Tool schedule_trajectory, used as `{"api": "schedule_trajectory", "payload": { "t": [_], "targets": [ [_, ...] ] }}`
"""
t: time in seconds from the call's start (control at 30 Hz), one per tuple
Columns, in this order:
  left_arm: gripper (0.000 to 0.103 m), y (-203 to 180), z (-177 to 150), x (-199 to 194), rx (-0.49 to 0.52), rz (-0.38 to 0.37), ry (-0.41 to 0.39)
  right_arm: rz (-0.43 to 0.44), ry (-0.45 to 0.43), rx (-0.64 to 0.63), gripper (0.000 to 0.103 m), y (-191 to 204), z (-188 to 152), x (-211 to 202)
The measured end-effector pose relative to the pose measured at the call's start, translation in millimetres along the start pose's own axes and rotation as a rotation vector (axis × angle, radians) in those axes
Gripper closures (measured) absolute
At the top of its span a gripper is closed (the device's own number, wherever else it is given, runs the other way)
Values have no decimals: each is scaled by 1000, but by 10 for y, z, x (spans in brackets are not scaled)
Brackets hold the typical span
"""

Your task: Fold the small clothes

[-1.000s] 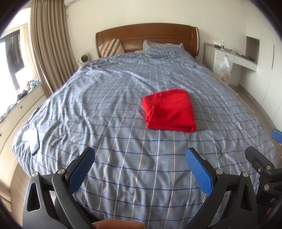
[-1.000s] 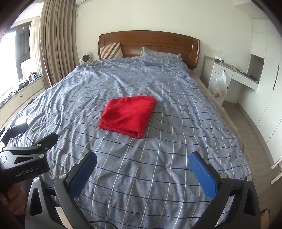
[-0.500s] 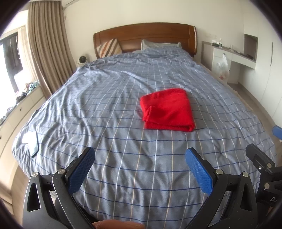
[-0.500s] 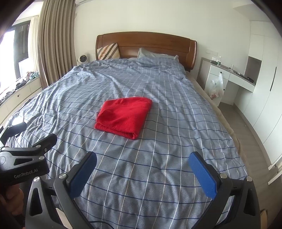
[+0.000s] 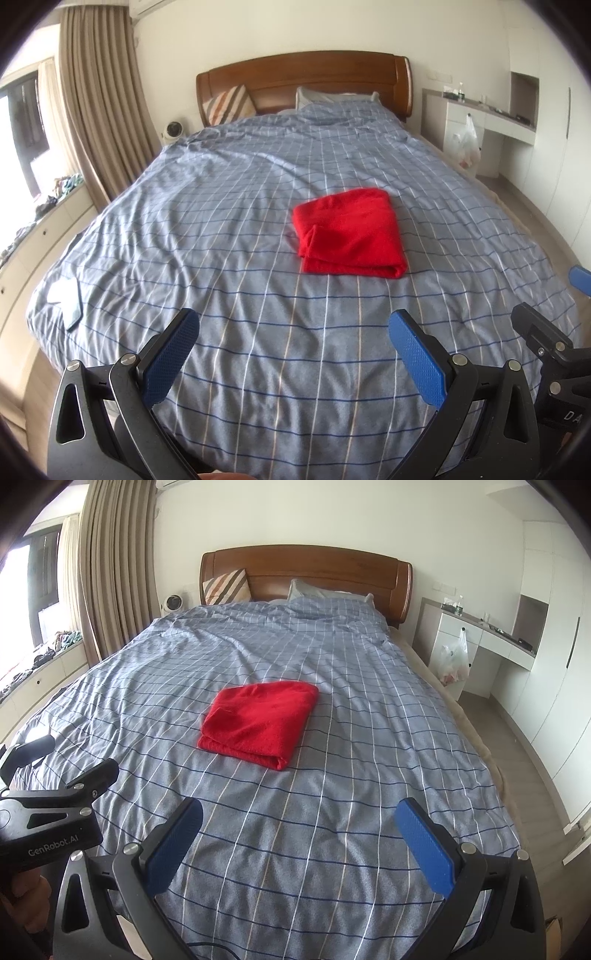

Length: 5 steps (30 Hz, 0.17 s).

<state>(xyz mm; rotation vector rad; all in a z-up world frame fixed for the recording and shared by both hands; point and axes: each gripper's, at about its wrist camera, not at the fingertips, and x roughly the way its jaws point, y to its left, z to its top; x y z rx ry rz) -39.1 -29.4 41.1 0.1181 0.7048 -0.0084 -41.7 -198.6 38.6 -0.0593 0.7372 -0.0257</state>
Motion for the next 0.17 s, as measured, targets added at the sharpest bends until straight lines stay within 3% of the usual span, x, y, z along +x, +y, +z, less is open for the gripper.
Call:
{"api": "schedule_trajectory", "payload": {
  "t": [0.17],
  "targets": [
    [0, 18, -17, 2, -3, 2, 2, 3, 1, -1, 0, 9, -12, -1]
  ]
}}
